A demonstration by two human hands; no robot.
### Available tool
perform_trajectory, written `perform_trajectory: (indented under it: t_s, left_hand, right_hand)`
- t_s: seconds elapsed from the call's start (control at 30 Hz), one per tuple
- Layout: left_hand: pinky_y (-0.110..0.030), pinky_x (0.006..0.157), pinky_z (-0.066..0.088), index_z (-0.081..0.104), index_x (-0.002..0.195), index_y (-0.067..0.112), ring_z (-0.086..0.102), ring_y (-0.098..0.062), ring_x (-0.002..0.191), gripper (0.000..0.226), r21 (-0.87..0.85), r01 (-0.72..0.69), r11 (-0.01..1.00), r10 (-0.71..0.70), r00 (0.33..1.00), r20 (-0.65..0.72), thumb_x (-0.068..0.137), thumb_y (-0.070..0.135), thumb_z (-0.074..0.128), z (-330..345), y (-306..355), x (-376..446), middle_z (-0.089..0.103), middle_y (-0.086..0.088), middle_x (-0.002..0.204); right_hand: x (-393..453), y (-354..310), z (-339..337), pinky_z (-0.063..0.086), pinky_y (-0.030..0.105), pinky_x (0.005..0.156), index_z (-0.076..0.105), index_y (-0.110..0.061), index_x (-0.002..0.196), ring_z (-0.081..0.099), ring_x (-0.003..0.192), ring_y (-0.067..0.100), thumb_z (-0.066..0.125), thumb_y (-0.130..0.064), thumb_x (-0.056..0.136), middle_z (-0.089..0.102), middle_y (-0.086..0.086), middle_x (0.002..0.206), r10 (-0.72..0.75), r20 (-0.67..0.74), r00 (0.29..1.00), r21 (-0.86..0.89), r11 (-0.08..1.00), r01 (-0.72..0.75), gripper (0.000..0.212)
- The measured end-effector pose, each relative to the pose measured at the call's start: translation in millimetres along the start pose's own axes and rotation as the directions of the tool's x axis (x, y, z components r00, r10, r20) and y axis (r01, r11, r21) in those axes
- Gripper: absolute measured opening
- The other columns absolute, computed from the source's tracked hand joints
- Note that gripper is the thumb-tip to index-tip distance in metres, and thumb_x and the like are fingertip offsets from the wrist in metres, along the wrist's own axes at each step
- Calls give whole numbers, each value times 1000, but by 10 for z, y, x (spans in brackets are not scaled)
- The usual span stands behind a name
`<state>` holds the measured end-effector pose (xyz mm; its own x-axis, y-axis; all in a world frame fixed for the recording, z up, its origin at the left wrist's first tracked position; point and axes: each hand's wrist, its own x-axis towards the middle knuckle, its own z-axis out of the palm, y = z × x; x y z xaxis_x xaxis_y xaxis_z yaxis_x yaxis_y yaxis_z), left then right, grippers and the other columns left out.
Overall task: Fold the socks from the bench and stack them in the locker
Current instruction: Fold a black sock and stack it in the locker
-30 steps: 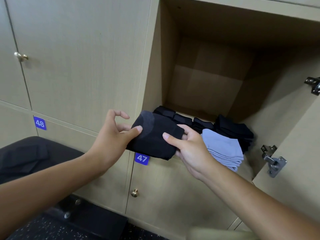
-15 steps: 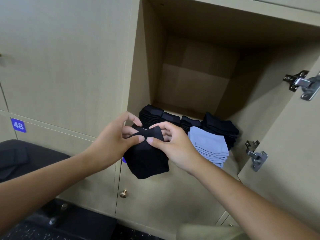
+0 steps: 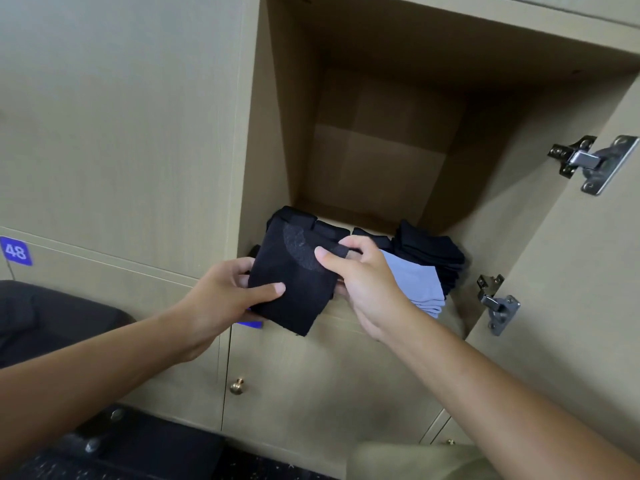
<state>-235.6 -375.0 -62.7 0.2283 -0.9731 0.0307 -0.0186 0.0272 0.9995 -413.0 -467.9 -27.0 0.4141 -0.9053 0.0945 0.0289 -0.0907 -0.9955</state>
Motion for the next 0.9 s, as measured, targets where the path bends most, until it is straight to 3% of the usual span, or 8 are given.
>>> perform_trajectory:
  t_s: [0.1, 0.27, 0.47, 0.6, 0.7, 0.77, 0.83, 0.9]
  left_hand:
    - [-48, 90, 61, 66, 123, 10, 77, -28, 96, 28, 78, -30, 996, 29, 999, 13, 94, 10, 70, -43, -17, -6, 79, -9, 103]
    - [-25, 75, 60, 70, 120, 12, 77, -22, 96, 27, 104, -63, 993, 51, 991, 121, 94, 5, 69, -105, 30, -16, 80, -7, 104]
    - [-35, 85, 61, 72, 117, 12, 76, -24, 98, 21, 218, -91, 972, 36, 970, 242, 96, 12, 69, -204, 84, -38, 79, -7, 104]
    - [-36, 81, 57, 72, 108, 9, 76, -26, 93, 14, 208, -99, 973, 52, 974, 221, 94, 12, 71, -166, 60, -40, 80, -7, 96]
    - [-35, 70, 51, 70, 98, 9, 72, -20, 75, 9, 232, -90, 969, 57, 988, 144, 93, 15, 74, -130, 6, -24, 78, -2, 83]
    - [-29, 62, 47, 65, 91, 2, 62, -12, 63, 20, 254, -79, 964, 57, 994, 93, 91, 19, 76, -122, -27, -9, 71, 1, 71]
    - [-29, 63, 49, 60, 88, -2, 60, -11, 58, 32, 311, -79, 947, 63, 996, 60, 90, 24, 78, -123, -65, -3, 67, -1, 67]
    - [-25, 66, 51, 63, 87, 6, 62, -9, 56, 27, 437, -110, 893, 90, 994, 66, 90, 28, 78, -127, -94, -24, 73, 1, 70]
  right_hand:
    - [-10, -30, -70, 54, 55, 96, 45, -39, 110, 71, 101, 28, 77, -24, 84, 71, -2, 108, -153, 115, 981, -331, 925, 183, 44]
    - [-85, -115, -161, 50, 45, 97, 64, -31, 102, 63, 101, 11, 72, -17, 89, 67, -13, 105, -198, 397, 896, -541, 738, 403, 21]
    - [-124, -174, -180, 54, 31, 100, 70, -25, 123, 65, 114, 11, 74, 0, 87, 69, -7, 122, -28, 505, 862, -455, 840, 294, 45]
    - [-157, -191, -151, 51, 23, 101, 68, -30, 126, 62, 117, 3, 70, 5, 84, 67, -16, 125, 14, 537, 843, -509, 803, 311, 54]
    - [-138, -169, -158, 50, 35, 105, 72, -30, 120, 65, 115, 8, 71, -1, 87, 71, -13, 120, -20, 492, 870, -521, 794, 313, 44]
    - [-122, -157, -186, 52, 38, 102, 74, -27, 117, 68, 108, 11, 73, -5, 89, 74, -10, 112, -37, 467, 884, -516, 800, 306, 36]
    - [-104, -187, -233, 51, 23, 91, 76, -26, 113, 67, 98, 3, 74, -8, 89, 75, -13, 104, -29, 445, 895, -535, 793, 292, 30]
    - [-62, -273, -303, 44, 9, 86, 77, -29, 109, 64, 99, -7, 76, -12, 89, 74, -18, 107, -29, 419, 908, -575, 765, 289, 26]
